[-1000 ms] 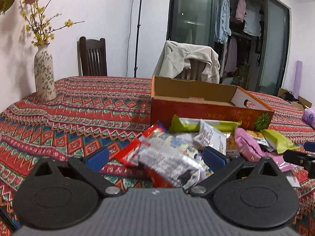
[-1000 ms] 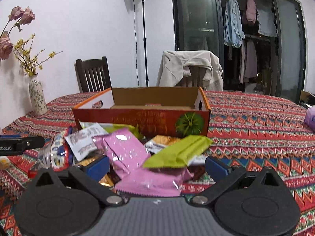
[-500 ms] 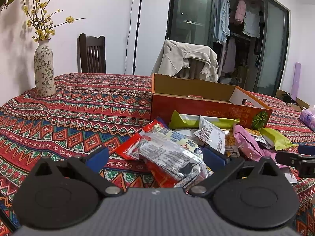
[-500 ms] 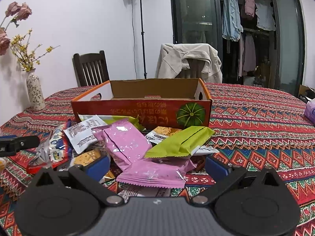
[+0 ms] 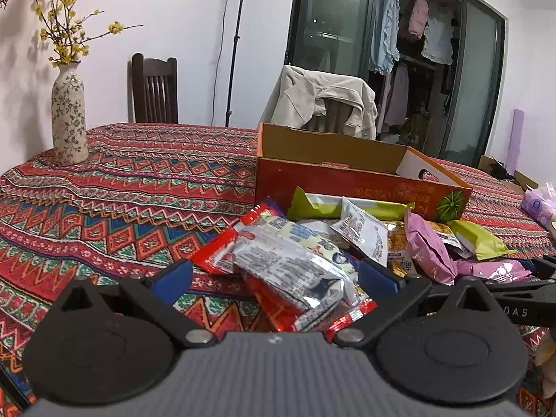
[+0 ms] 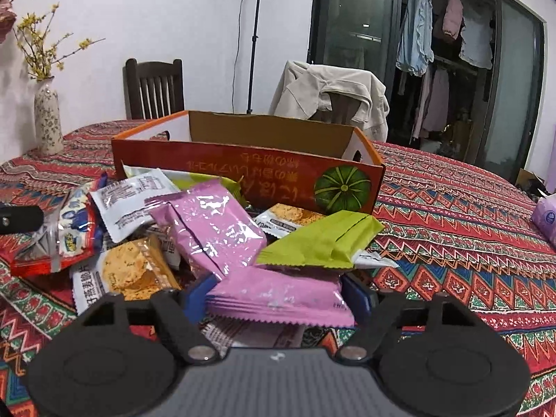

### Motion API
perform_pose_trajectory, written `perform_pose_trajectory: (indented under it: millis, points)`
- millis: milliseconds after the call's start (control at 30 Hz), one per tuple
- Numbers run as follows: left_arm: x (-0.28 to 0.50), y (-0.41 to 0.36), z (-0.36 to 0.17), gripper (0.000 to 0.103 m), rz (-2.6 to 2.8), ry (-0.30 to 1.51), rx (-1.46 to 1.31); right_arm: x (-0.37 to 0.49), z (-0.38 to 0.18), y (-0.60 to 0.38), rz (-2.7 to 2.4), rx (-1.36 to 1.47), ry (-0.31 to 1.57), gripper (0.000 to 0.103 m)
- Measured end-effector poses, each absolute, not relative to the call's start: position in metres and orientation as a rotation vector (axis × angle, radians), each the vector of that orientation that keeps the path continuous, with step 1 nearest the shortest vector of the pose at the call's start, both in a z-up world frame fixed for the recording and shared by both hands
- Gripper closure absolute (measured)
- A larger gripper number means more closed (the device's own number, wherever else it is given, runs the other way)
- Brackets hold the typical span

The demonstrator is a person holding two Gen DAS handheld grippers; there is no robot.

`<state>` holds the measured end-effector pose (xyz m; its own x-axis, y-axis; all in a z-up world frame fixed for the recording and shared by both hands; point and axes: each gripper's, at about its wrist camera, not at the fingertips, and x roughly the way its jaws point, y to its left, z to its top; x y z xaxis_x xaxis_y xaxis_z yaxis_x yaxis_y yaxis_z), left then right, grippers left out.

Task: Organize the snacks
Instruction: 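Grasp a purple-pink packet from the pile with the right gripper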

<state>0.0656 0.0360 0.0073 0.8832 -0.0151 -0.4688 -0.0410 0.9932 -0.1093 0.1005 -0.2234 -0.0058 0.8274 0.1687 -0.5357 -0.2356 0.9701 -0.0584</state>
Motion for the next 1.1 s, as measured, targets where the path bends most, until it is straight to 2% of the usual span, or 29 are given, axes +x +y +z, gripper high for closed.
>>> perform_pose_trajectory:
  millis: [67, 500, 633, 933, 1033, 1100]
  points:
    - [0.065, 0.034, 0.007, 0.000, 0.008, 0.489, -0.116, 0.097, -0.007, -0.223, 0.207, -0.146, 0.550, 0.035]
    - [0.065, 0.010, 0.011, 0.000, -0.023, 0.493, -0.075, 0.071, 0.018, -0.246, 0.274, -0.018, 0.409, 0.043]
    - [0.070, 0.001, 0.011, 0.000, -0.014, 0.512, -0.060, 0.066, 0.026, -0.251, 0.300, 0.013, 0.379, 0.052]
    - [0.089, -0.001, 0.013, 0.000, 0.085, 0.559, -0.074, 0.075, 0.016, -0.254, 0.318, 0.025, 0.436, 0.051]
    - [0.089, 0.000, 0.011, 0.000, 0.093, 0.571, -0.082, 0.080, 0.009, -0.252, 0.313, 0.015, 0.468, 0.045]
    - [0.089, 0.000, 0.011, 0.000, 0.101, 0.576, -0.085, 0.082, 0.005, -0.251, 0.311, 0.013, 0.485, 0.045]
